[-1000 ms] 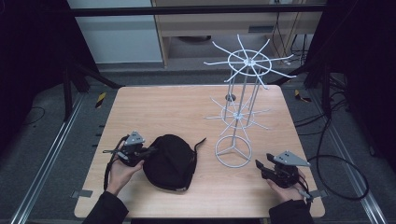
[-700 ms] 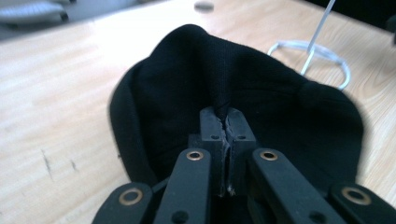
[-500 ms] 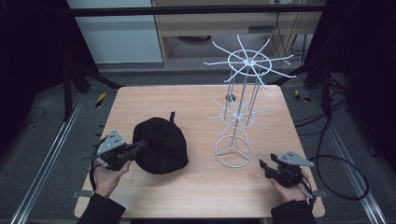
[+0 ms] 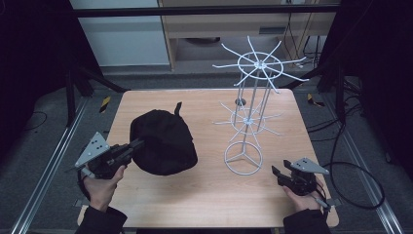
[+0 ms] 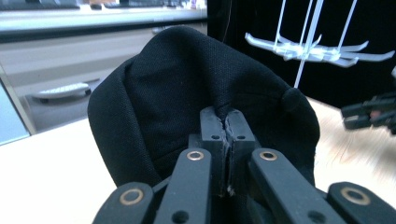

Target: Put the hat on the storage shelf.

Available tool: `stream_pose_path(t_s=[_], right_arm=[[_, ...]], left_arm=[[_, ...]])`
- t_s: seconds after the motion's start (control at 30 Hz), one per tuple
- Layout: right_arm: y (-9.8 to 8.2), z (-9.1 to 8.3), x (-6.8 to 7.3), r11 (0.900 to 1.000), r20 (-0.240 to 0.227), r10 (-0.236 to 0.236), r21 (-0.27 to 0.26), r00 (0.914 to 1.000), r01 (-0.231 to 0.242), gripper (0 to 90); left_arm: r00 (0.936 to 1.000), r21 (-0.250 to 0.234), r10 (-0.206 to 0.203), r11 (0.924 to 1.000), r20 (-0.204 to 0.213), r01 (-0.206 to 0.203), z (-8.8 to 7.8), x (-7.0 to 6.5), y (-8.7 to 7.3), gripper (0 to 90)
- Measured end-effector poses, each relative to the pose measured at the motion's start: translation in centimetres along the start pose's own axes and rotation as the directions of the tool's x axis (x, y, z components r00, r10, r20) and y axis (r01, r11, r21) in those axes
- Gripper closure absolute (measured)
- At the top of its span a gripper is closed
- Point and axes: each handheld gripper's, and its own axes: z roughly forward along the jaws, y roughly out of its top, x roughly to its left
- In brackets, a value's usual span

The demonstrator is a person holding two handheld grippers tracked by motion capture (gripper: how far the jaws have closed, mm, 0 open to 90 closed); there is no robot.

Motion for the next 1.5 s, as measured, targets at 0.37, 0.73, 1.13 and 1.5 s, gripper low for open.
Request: stream_pose_path(t_s=[0.37, 0.73, 1.13, 1.5], right_arm=[[-0.1, 0.2, -0.2, 1.0, 0.0, 0.021, -0.005, 0.9998, -0.021, 46.1], [-0.1, 0.2, -0.1, 1.0, 0.006, 0.013, -0.001, 0.9999, -0.013, 45.7], [-0.1, 0.2, -0.1, 1.0, 0.007, 0.011, -0.001, 0.9999, -0.011, 45.5], [-0.1, 0.2, -0.1, 1.0, 0.011, 0.008, -0.004, 0.9999, -0.008, 45.1]], left_arm=[[0.9982, -0.138, -0.055, 0.9888, 0.024, 0.058, -0.8, -0.7, 2.5, 87.7], [0.9931, -0.327, -0.044, 0.9417, 0.109, 0.077, -1.9, -1.8, 7.6, 87.7], [0.9876, -0.417, -0.078, 0.8995, 0.136, 0.129, -1.0, -1.6, 11.1, 87.7], [0.9849, -0.472, -0.112, 0.8666, 0.132, 0.162, -0.7, -0.5, 13.2, 87.7]])
